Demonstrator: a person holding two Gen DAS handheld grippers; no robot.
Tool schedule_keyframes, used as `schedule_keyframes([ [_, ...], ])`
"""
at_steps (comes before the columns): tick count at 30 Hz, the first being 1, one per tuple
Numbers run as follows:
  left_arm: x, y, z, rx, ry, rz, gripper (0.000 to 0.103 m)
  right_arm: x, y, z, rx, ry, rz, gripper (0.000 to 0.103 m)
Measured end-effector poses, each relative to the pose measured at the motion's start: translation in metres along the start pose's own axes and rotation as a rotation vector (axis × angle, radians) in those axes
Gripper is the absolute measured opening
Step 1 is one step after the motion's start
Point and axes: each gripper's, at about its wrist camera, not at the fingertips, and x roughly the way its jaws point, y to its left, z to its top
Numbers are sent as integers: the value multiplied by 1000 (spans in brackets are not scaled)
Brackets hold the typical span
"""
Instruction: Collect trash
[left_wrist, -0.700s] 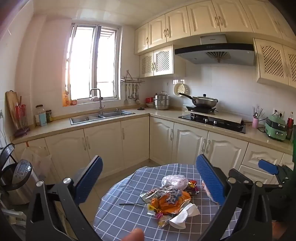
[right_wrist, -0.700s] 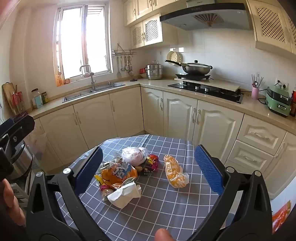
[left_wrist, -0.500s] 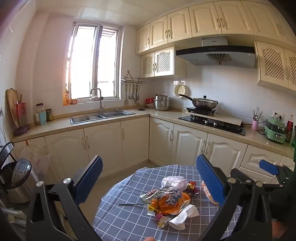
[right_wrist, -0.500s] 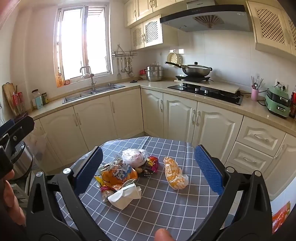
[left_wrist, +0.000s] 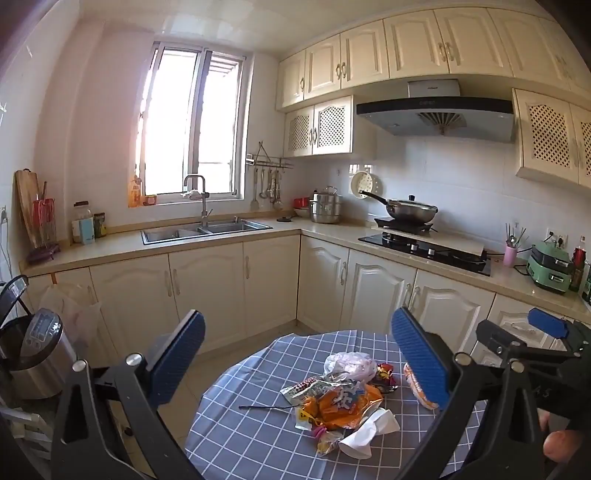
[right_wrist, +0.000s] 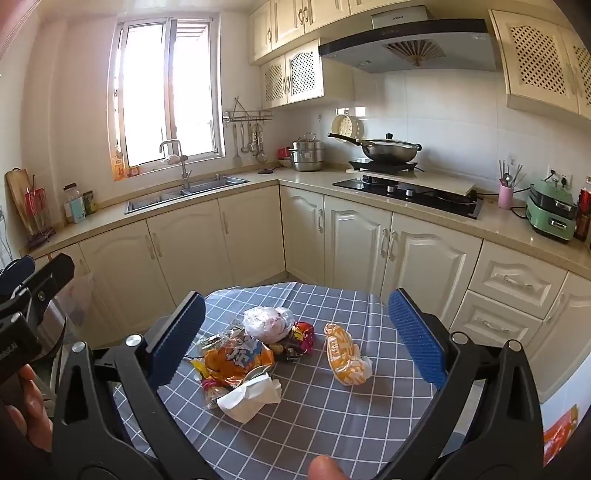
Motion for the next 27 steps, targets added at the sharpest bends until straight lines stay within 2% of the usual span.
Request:
schedule_keyframes([
  [27, -2, -2, -3, -3, -9, -10, 99, -1, -3, 1, 5, -11, -3, 97],
])
